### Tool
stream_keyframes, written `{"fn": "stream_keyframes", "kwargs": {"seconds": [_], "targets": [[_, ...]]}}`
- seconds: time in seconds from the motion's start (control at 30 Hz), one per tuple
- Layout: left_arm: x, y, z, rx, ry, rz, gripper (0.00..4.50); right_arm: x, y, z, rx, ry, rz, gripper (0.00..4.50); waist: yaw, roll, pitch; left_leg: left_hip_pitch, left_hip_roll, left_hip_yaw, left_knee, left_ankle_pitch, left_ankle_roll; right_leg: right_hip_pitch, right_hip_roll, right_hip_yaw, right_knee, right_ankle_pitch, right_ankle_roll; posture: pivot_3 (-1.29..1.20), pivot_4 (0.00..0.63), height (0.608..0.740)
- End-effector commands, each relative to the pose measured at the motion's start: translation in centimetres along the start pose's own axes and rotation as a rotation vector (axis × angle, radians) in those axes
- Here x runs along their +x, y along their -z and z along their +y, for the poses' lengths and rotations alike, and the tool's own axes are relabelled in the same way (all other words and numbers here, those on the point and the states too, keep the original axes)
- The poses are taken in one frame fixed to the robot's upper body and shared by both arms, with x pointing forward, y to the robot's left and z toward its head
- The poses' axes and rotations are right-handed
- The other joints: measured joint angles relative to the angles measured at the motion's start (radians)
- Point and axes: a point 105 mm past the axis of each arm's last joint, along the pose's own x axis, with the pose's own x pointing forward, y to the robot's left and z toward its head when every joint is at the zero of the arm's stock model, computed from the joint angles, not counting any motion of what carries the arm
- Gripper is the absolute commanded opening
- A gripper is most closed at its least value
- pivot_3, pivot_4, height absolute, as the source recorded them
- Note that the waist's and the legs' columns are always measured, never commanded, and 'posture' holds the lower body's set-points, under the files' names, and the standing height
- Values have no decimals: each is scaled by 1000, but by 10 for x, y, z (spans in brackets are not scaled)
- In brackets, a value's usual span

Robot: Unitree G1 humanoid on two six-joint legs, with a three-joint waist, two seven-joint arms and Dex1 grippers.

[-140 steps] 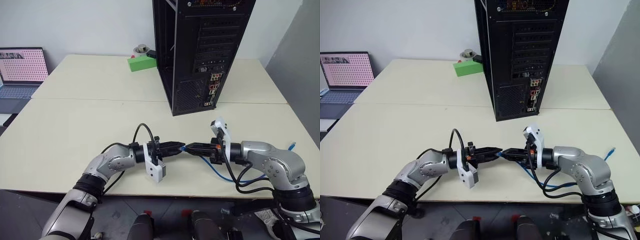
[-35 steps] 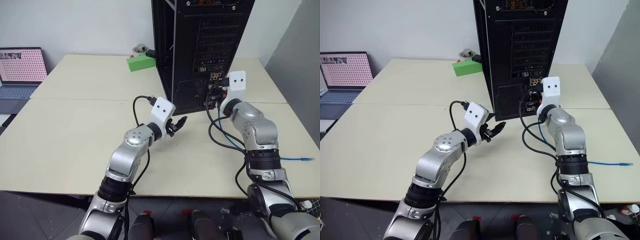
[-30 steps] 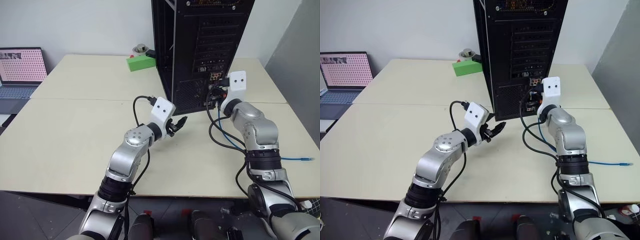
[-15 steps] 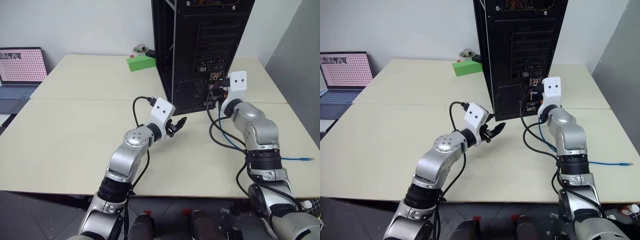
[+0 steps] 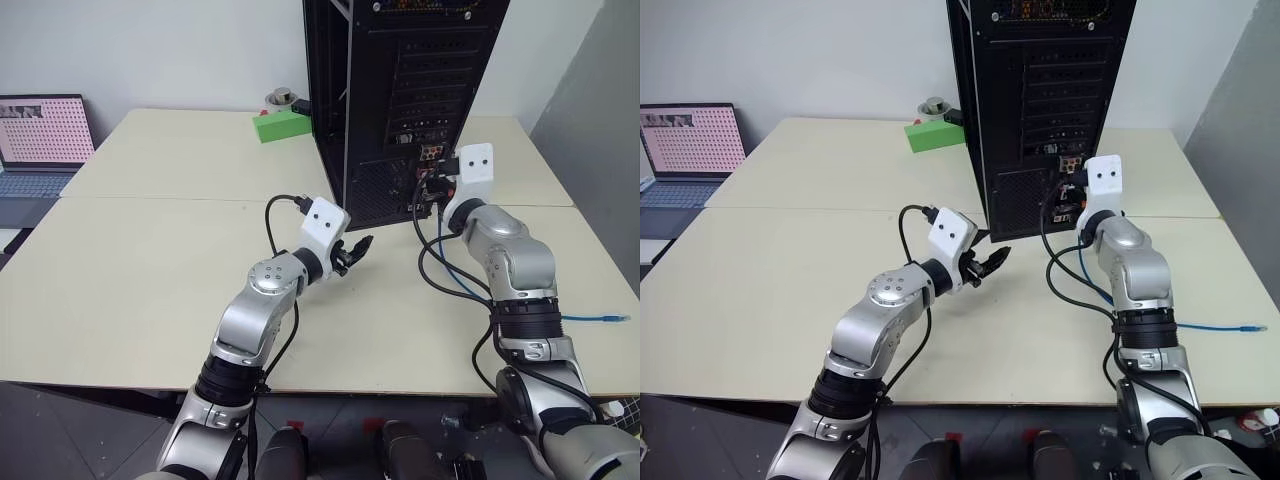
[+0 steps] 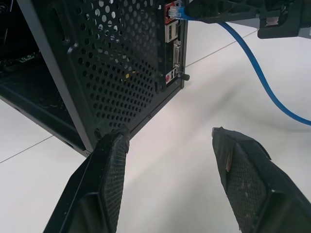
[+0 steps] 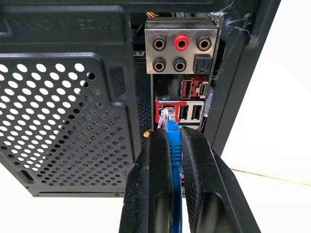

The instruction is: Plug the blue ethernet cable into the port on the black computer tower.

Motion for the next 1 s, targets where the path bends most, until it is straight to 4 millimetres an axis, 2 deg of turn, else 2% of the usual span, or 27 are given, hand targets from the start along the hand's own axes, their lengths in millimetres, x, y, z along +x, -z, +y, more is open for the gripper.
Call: {"fn": "stream_keyframes", "kwargs": {"seconds": [0.03, 0.4, 1.0], "targets": [[-1, -13, -4, 24, 16, -53, 2900, 1, -20, 6, -16, -24, -67, 9, 0, 0, 0, 0, 0, 0, 0, 0, 0, 0, 0, 0, 0, 0, 0, 0, 150, 740], [-1, -12, -4, 23, 16, -51, 2900, 4, -20, 2, -43, -5, -60, 9, 0, 0, 0, 0, 0, 0, 0, 0, 0, 0, 0, 0, 0, 0, 0, 0, 150, 740], [0, -12, -5, 26, 21, -50, 2900, -5, -23, -4, -45, -4, -64, 9, 0, 0, 0, -2, 0, 0, 0, 0, 0, -2, 0, 0, 0, 0, 0, 0, 150, 740]]}}
